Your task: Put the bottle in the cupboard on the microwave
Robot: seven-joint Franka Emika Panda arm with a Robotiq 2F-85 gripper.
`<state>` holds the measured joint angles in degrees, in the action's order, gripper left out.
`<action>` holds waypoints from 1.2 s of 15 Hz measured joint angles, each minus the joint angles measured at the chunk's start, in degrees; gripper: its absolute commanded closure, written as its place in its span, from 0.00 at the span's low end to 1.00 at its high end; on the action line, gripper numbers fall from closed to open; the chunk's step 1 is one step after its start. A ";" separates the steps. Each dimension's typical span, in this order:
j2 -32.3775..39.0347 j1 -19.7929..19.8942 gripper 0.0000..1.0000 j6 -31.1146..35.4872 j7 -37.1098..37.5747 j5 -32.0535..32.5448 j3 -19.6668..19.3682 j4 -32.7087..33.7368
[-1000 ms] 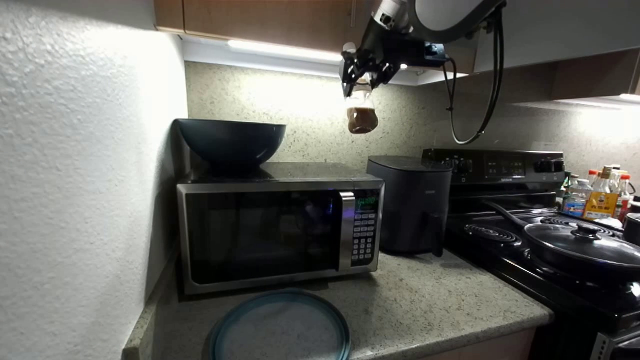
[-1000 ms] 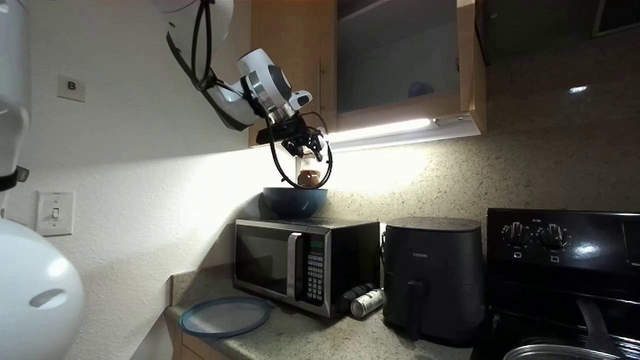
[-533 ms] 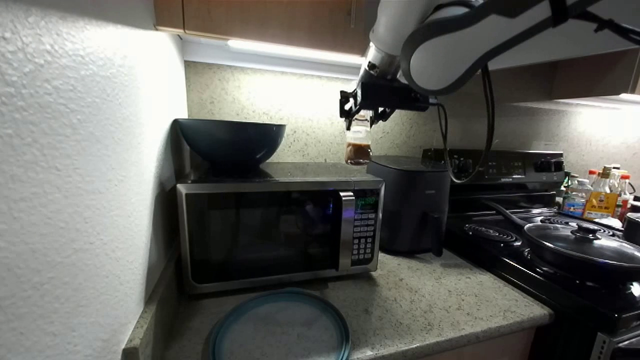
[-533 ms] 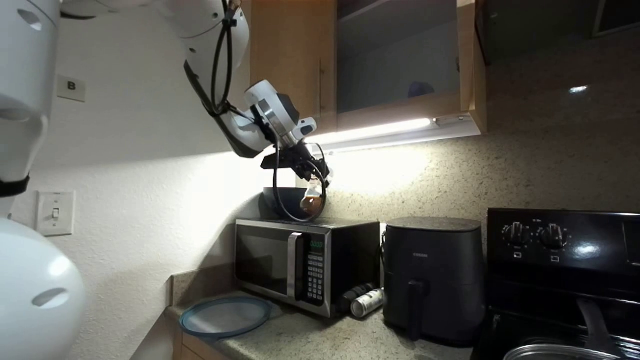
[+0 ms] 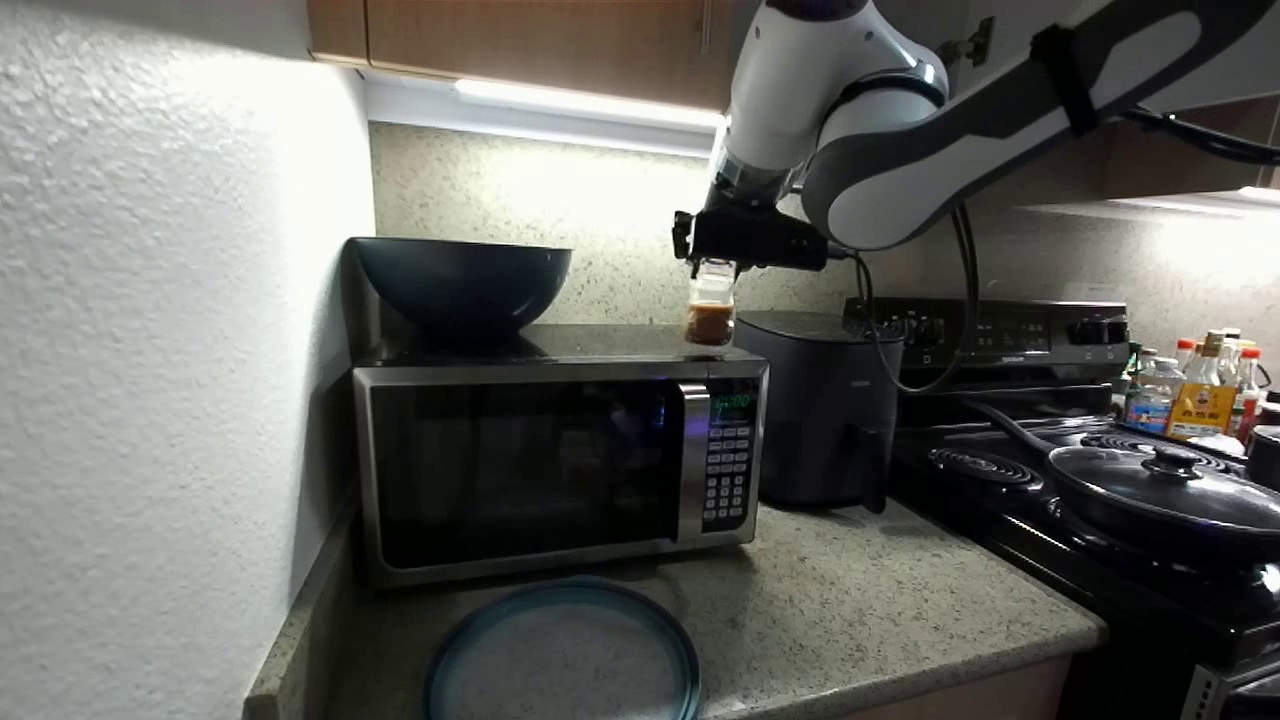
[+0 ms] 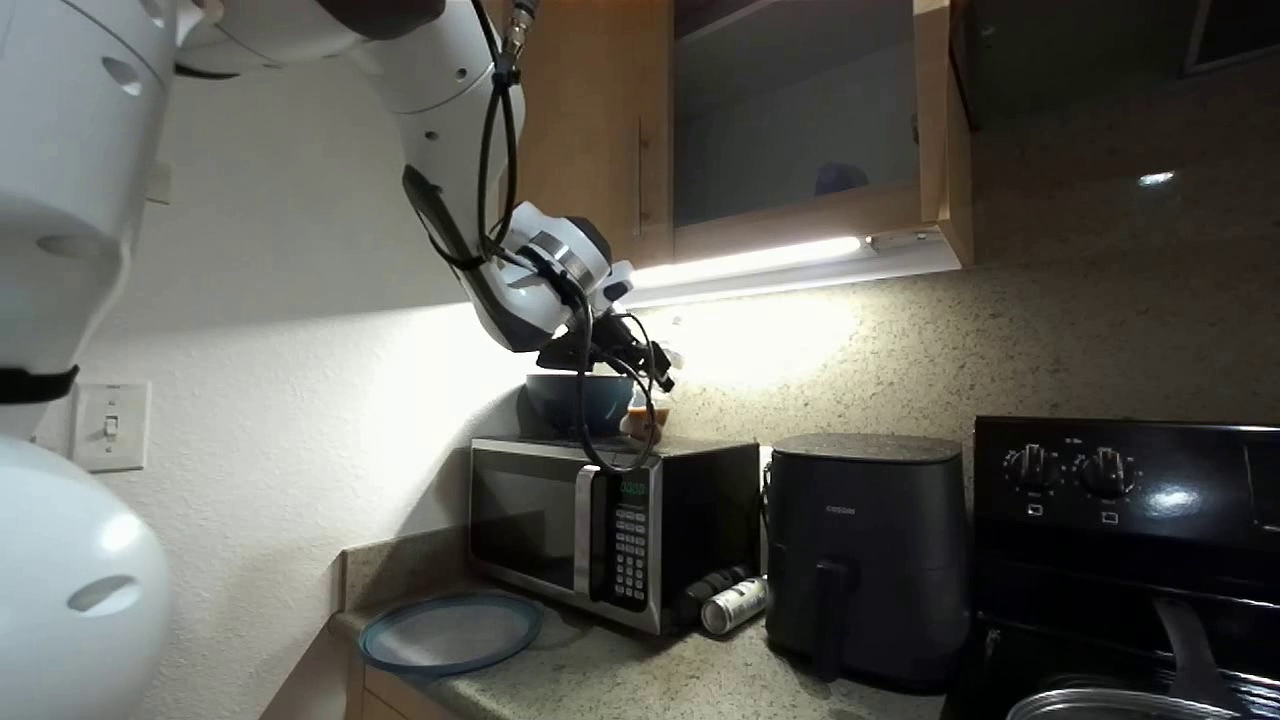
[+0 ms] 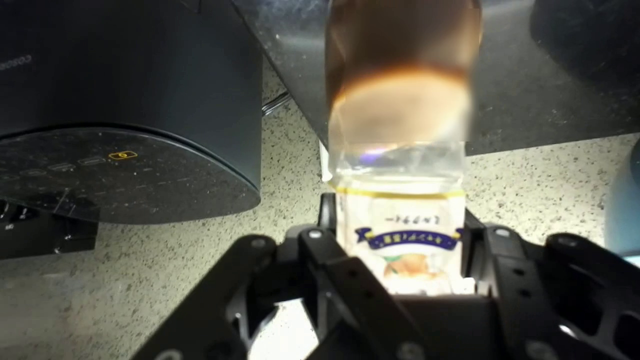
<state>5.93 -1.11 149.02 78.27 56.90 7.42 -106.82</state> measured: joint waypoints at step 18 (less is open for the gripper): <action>5.30 -5.76 0.74 -8.39 8.82 12.60 -1.97 5.70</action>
<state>11.24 -6.87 140.63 87.08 69.50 5.45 -101.13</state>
